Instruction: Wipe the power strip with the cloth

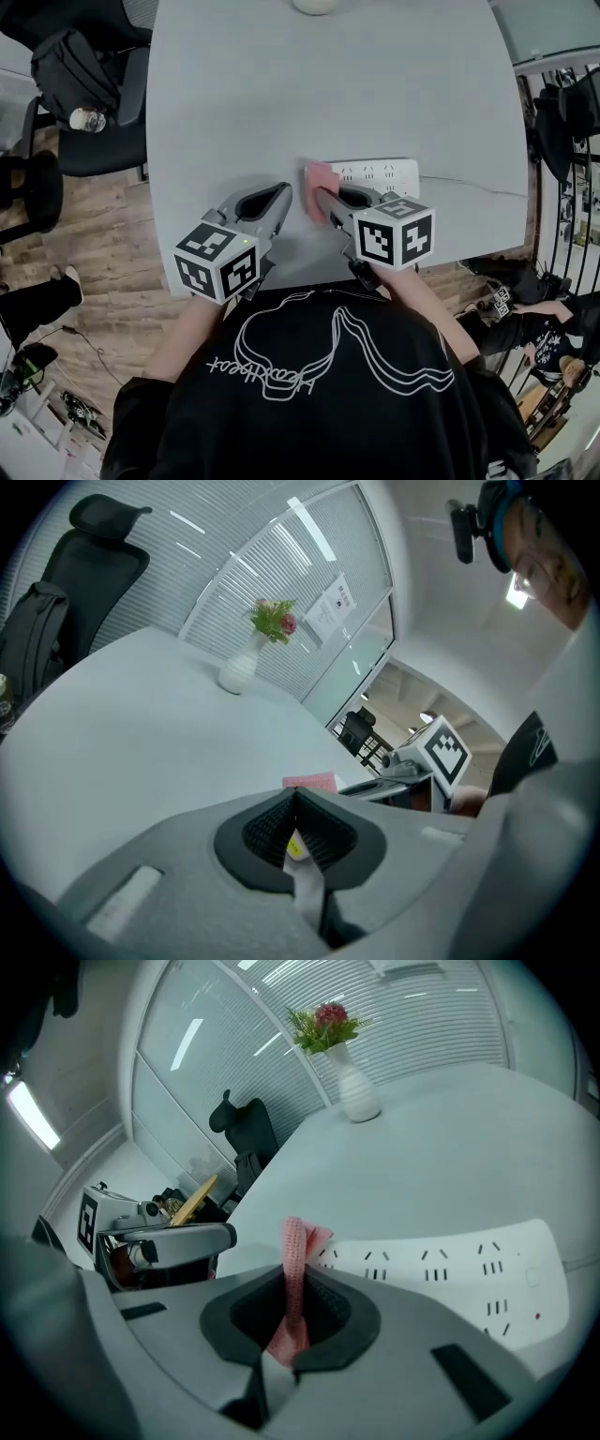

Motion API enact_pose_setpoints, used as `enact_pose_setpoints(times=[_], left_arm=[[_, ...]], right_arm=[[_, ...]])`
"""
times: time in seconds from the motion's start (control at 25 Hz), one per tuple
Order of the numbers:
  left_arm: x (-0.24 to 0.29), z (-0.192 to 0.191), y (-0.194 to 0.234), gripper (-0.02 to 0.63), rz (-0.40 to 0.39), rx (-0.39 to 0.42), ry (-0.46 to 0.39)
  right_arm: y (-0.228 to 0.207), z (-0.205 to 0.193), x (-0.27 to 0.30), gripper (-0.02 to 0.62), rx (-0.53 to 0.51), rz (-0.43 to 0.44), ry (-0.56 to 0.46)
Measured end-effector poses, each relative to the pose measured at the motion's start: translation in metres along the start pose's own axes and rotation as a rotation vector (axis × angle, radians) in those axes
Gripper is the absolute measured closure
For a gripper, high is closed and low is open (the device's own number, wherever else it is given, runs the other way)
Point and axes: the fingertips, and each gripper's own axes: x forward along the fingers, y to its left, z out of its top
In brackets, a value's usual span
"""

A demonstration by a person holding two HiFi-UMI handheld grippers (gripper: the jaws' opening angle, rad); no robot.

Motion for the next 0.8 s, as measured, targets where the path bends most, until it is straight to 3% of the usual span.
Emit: enact_pose_setpoints(times=[0.8], left_arm=[[0.000, -0.007, 0.005, 0.594, 0.014, -0.020, -0.008]], right_arm=[[-0.011, -0.006, 0.003, 0.563, 0.009, -0.040, 0.035]])
